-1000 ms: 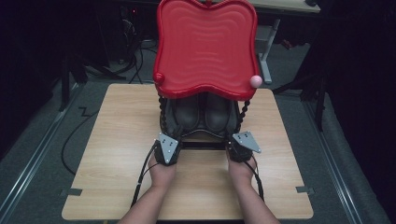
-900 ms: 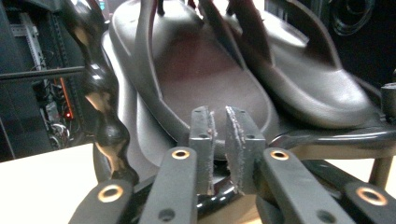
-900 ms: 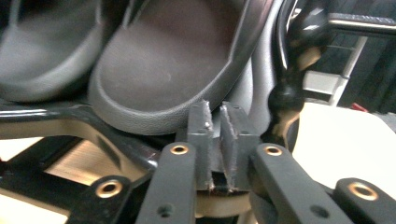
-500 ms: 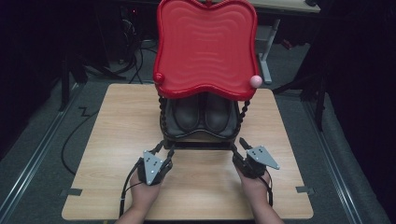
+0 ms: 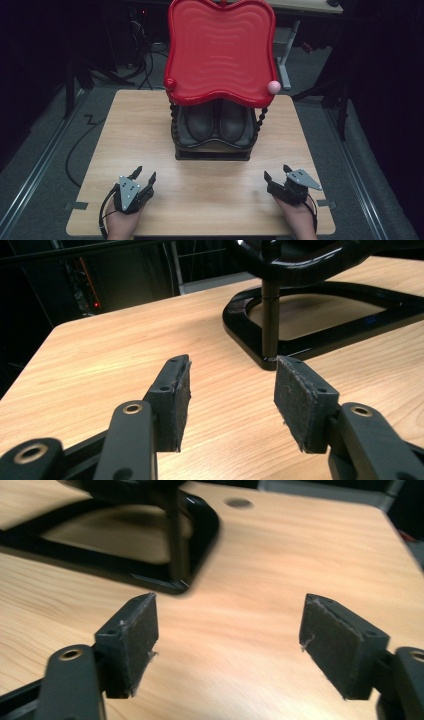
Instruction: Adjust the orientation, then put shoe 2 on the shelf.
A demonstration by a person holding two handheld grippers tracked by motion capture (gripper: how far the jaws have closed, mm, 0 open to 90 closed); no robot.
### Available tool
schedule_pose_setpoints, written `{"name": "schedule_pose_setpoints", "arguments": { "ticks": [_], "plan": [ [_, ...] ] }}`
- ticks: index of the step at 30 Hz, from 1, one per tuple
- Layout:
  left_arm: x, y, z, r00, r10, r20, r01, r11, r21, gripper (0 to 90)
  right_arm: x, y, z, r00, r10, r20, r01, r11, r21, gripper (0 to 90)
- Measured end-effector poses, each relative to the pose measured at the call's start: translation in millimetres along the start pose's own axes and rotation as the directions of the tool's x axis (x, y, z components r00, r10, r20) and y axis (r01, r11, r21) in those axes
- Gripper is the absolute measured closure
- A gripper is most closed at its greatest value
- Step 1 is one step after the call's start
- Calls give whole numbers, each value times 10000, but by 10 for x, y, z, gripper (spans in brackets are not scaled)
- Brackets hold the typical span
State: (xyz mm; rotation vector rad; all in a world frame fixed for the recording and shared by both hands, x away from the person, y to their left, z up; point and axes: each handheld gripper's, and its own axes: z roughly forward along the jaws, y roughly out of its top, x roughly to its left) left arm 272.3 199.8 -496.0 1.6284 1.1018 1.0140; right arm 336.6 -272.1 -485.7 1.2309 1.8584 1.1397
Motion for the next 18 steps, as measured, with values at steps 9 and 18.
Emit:
{"name": "schedule_pose_setpoints", "arguments": {
  "ticks": [9,18],
  "plan": [
    [121,-63,-57,9998,-66,-192,72,9995,314,466,-211,-219,-88,9948,357,953,-444,9949,903,154],
    [212,-90,-50,9993,-316,-213,325,9984,457,464,-258,-200,-76,9922,550,1123,-655,9936,917,154]
  ]
}}
